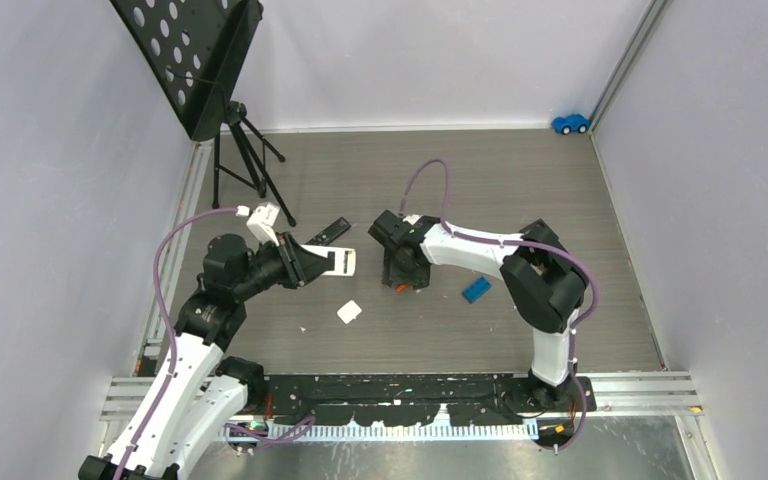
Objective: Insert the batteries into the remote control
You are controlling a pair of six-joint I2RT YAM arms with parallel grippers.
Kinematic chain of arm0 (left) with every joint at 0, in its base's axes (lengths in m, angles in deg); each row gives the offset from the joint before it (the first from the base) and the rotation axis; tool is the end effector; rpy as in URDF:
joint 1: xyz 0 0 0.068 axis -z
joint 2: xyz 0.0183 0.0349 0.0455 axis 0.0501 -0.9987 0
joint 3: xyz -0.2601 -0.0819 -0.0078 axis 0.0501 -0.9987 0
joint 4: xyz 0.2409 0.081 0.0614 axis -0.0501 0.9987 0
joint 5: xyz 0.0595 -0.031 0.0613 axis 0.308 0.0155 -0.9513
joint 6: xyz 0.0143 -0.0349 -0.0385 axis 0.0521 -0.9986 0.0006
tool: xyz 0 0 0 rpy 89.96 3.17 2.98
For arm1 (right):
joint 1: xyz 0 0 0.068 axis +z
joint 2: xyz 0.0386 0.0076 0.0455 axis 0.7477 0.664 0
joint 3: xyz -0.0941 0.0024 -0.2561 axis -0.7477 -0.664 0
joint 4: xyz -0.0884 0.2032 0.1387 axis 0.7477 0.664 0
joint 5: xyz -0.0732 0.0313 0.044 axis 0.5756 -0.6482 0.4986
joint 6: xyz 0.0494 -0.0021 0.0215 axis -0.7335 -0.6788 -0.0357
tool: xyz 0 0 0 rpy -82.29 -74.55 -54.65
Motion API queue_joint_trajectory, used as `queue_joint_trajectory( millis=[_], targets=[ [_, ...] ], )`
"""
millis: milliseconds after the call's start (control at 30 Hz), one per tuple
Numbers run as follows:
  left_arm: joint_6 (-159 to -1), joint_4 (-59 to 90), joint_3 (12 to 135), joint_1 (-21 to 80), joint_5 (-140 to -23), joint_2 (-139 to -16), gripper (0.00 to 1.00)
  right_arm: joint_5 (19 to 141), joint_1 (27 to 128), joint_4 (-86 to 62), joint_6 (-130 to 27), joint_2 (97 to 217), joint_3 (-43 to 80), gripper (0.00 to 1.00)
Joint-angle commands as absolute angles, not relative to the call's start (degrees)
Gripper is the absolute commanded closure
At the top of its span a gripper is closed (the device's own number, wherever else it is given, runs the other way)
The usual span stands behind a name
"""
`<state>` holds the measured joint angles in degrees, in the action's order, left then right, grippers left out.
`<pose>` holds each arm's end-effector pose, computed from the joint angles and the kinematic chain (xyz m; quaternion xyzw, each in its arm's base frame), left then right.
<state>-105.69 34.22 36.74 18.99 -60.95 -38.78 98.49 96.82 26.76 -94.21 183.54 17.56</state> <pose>0.1450 -0.0598 0.2923 0.0029 0.7984 -0.4340 0.4174 0.2506 0.2724 0.1775 0.0229 0.9842 0.0506 0.1681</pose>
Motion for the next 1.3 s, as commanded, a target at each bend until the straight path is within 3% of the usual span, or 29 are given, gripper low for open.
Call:
queue_joint_trajectory(
  millis=[0, 167, 500, 767, 1033, 1267],
  targets=[
    [-104.4, 32.3, 38.4, 19.0, -61.8, -38.1, 1.0, 103.0, 97.4, 28.8, -100.2, 185.1, 19.6, 0.41],
    [-104.3, 32.2, 38.2, 19.0, -61.7, -38.5, 1.0, 103.8, 97.4, 29.4, -101.4, 186.2, 18.8, 0.53],
    [-106.4, 31.0, 38.0, 19.0, -59.9, -40.3, 1.0, 105.8, 97.3, 29.3, -100.1, 184.9, 16.5, 0.94],
    [-118.1, 20.7, 35.3, 19.1, -53.1, -44.8, 1.0, 108.5, 97.4, 29.9, -98.1, 172.0, 13.1, 1.0],
    [-129.5, 11.2, 35.1, 19.0, -50.5, -49.9, 1.0, 93.8, 97.4, 23.2, -92.7, 154.6, 14.2, 0.99],
    [-131.8, 10.3, 35.7, 19.0, -49.1, -53.7, 1.0, 85.1, 97.8, 20.5, -92.1, 151.5, 18.4, 0.96]
  ],
)
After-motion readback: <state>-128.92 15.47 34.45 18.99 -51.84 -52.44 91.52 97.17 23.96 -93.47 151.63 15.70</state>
